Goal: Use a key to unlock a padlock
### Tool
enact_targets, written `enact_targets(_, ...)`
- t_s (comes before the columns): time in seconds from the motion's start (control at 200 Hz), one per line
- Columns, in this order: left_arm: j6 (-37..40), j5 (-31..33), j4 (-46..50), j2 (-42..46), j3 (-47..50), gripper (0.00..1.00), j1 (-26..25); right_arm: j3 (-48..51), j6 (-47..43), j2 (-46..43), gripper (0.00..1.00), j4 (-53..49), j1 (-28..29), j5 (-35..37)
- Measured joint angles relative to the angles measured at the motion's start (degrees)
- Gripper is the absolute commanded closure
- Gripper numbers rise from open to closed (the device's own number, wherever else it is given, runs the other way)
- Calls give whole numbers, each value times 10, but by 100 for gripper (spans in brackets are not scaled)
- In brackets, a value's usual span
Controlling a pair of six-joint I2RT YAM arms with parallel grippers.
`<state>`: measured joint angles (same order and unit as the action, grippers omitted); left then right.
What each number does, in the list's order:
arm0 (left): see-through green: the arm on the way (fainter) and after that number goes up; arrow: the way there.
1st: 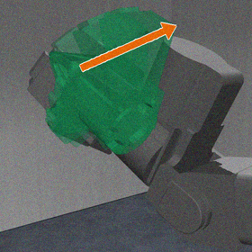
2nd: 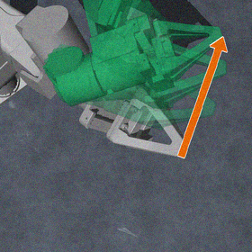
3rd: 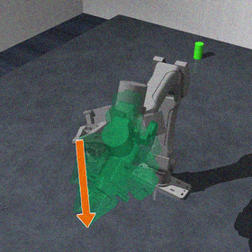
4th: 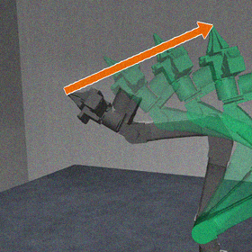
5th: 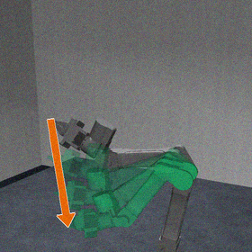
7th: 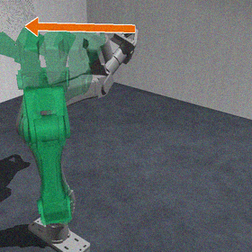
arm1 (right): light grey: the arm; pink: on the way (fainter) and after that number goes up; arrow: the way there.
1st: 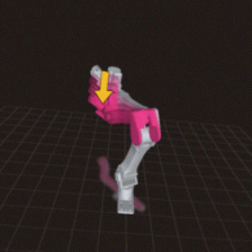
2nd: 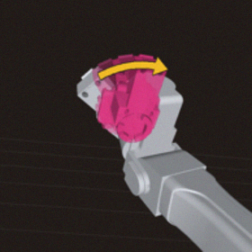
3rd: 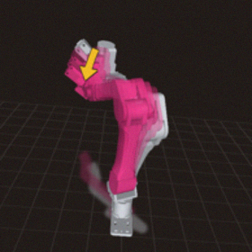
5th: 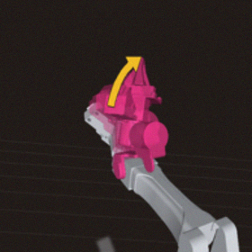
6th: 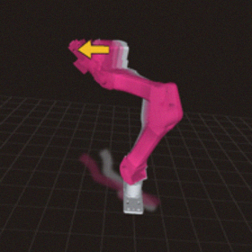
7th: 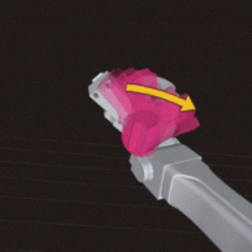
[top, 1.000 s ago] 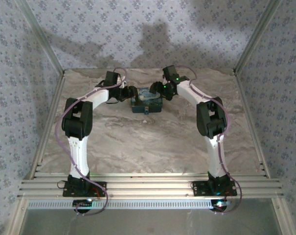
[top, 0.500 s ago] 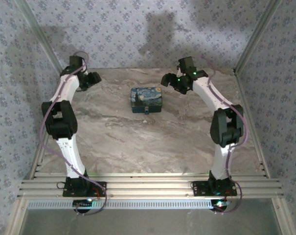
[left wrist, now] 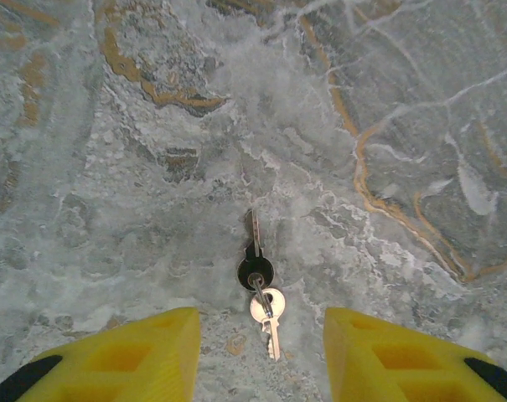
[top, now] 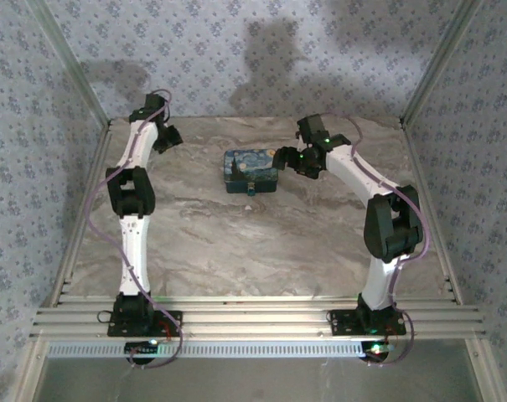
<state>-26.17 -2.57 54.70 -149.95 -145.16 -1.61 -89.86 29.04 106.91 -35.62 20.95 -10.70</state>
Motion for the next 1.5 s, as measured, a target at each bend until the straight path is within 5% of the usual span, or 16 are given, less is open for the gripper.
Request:
enact_targets(0.675, 2, 33, 7, -51, -42, 68, -12, 14, -13, -4, 14, 0, 1, 0)
enact_targets(1.039, 43, 3, 9, -51, -43, 100, -12, 34, -12, -26, 14, 1, 1, 0)
enact_targets(1.124, 62, -10, 3, -49, -33, 100, -14, 49, -12, -37, 14, 3, 1, 0)
enact_targets(1.284, 106, -34, -43, 18, 91, 100, -18, 82, 1, -61, 14, 23, 1, -7)
enact_targets(1.504, 170, -63, -137, 221, 427, 100, -32, 144, 23, -117, 15, 57, 1, -15)
